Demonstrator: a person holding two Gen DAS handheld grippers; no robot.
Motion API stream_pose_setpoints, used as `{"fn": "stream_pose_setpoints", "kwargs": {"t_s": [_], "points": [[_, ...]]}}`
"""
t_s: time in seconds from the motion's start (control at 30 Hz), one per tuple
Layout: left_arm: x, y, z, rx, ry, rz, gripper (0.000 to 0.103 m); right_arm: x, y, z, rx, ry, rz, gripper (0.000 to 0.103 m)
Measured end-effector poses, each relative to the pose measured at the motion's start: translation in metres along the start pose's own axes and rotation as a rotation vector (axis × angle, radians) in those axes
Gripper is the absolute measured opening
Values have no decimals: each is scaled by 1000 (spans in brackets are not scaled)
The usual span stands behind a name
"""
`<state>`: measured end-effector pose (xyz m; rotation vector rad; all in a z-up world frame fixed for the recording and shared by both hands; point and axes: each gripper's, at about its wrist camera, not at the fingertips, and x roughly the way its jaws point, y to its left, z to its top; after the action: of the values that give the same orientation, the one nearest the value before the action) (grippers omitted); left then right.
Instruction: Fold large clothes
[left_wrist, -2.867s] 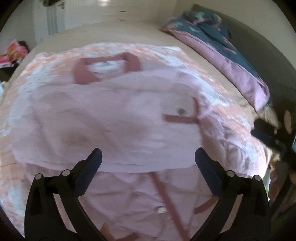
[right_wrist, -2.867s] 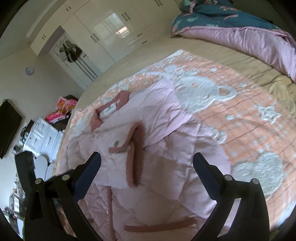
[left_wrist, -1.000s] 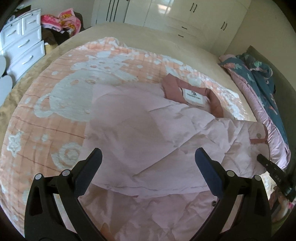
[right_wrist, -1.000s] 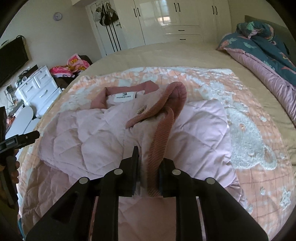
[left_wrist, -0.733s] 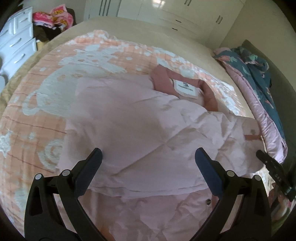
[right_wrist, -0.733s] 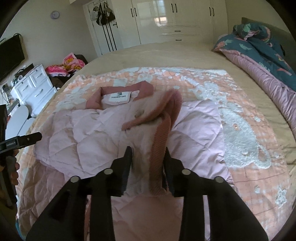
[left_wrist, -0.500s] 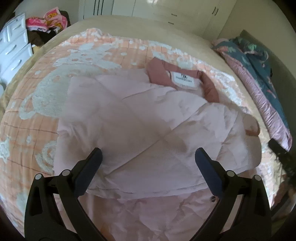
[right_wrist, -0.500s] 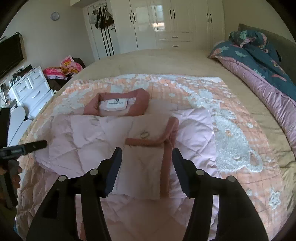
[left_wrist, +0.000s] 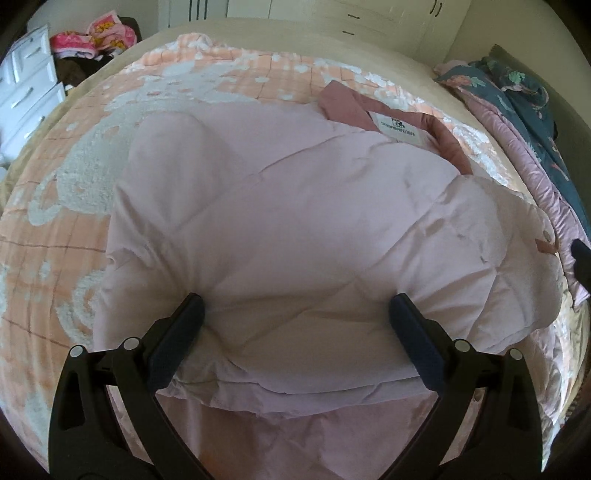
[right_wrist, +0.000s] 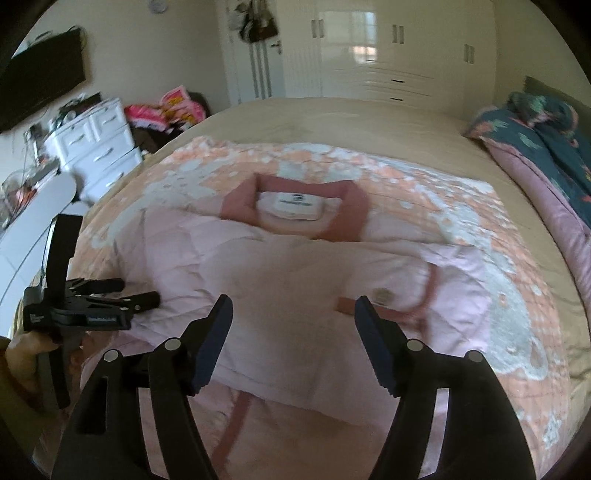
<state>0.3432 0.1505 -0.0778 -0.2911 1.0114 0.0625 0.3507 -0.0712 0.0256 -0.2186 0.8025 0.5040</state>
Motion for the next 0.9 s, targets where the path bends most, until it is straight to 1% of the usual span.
{"fn": "stream_pose_setpoints", "kwargs": {"t_s": [0.03, 0.13, 0.17, 0.2, 0.23, 0.3, 0.4, 0.5, 0.63, 0.7, 0.9], "points": [[0, 0, 0, 0, -1, -2, 95, 7, 4, 0, -2, 16, 6, 67], [-1, 0, -1, 3, -8, -7, 95, 36, 11, -4, -1, 102, 16, 67], [-1, 0, -2, 4, -10, -8, 95, 52, 11, -10, 4, 158, 0, 68], [-1, 1, -2, 4, -13, -11, 95, 65, 10, -16, 18, 191, -7, 70], [-1, 1, -3, 7, -18, -13, 95, 72, 10, -20, 34, 200, -8, 72], [-2, -1, -6, 19, -31, -6, 95, 82, 11, -26, 44, 194, -28, 74], [-4, -2, -8, 19, -37, -2, 94, 85, 13, -28, 43, 190, -52, 75], [-11, -4, -10, 12, -35, 6, 94, 81, 13, -31, 55, 175, -46, 75], [-26, -11, -16, 55, -56, 55, 94, 71, 12, -35, 75, 161, -39, 75], [-32, -11, -19, 55, -58, 64, 94, 65, 13, -37, 86, 160, -34, 75], [-45, -10, -23, 38, -46, 45, 94, 54, 15, -41, 101, 157, -14, 77]]}}
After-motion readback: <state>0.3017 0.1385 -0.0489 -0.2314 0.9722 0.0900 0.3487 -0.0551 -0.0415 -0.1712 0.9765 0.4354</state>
